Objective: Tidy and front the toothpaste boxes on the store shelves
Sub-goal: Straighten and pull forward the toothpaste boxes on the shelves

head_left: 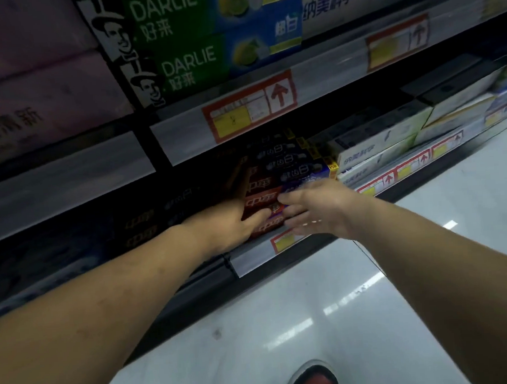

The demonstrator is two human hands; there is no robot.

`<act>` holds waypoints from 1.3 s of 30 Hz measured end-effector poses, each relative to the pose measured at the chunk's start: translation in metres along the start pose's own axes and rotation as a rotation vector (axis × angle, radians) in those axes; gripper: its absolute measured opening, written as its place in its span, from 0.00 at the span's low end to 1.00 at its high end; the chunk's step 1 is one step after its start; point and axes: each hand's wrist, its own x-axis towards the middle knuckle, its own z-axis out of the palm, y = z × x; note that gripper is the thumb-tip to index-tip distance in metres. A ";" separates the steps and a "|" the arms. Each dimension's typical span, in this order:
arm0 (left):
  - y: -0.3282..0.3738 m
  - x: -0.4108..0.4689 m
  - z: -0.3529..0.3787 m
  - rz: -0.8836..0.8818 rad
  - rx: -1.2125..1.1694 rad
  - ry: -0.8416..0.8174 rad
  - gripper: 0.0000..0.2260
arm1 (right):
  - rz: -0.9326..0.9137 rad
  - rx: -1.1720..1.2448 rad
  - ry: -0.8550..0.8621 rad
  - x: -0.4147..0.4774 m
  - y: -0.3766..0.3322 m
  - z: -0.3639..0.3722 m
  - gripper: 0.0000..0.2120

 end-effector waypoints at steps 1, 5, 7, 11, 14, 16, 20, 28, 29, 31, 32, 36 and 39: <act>-0.002 0.005 -0.003 0.002 -0.054 0.009 0.41 | -0.023 -0.016 0.011 0.001 0.002 0.001 0.14; -0.025 0.037 -0.015 0.002 -0.239 0.117 0.47 | -0.142 0.106 0.072 0.005 0.029 0.012 0.13; -0.037 0.051 -0.018 -0.018 -0.273 0.122 0.50 | -0.215 0.202 0.118 0.012 0.043 0.017 0.12; -0.042 0.058 -0.017 -0.070 -0.380 0.063 0.52 | -0.342 0.228 0.203 0.019 0.062 0.028 0.11; -0.034 0.051 -0.018 -0.014 -0.365 0.054 0.49 | -0.386 0.228 0.237 0.017 0.070 0.034 0.13; -0.031 0.046 -0.022 0.034 -0.271 0.042 0.51 | -0.393 0.256 0.244 0.015 0.072 0.036 0.14; -0.035 0.044 -0.025 0.073 -0.222 0.002 0.54 | -0.396 0.295 0.259 0.016 0.074 0.039 0.13; -0.032 0.058 -0.037 0.058 -0.151 -0.178 0.58 | -0.377 0.360 0.295 0.016 0.074 0.045 0.10; -0.032 0.060 -0.038 0.038 -0.178 -0.206 0.59 | -0.375 0.356 0.300 0.017 0.073 0.046 0.11; -0.031 0.063 -0.037 0.029 -0.218 -0.230 0.60 | -0.367 0.344 0.308 0.018 0.072 0.047 0.11; -0.031 0.064 -0.037 0.038 -0.225 -0.231 0.59 | -0.364 0.345 0.311 0.018 0.072 0.047 0.12; -0.028 0.067 -0.034 0.077 -0.219 -0.249 0.57 | -0.366 0.335 0.334 0.019 0.071 0.050 0.11; -0.029 0.067 -0.032 0.098 -0.222 -0.259 0.57 | -0.369 0.329 0.336 0.021 0.072 0.051 0.12</act>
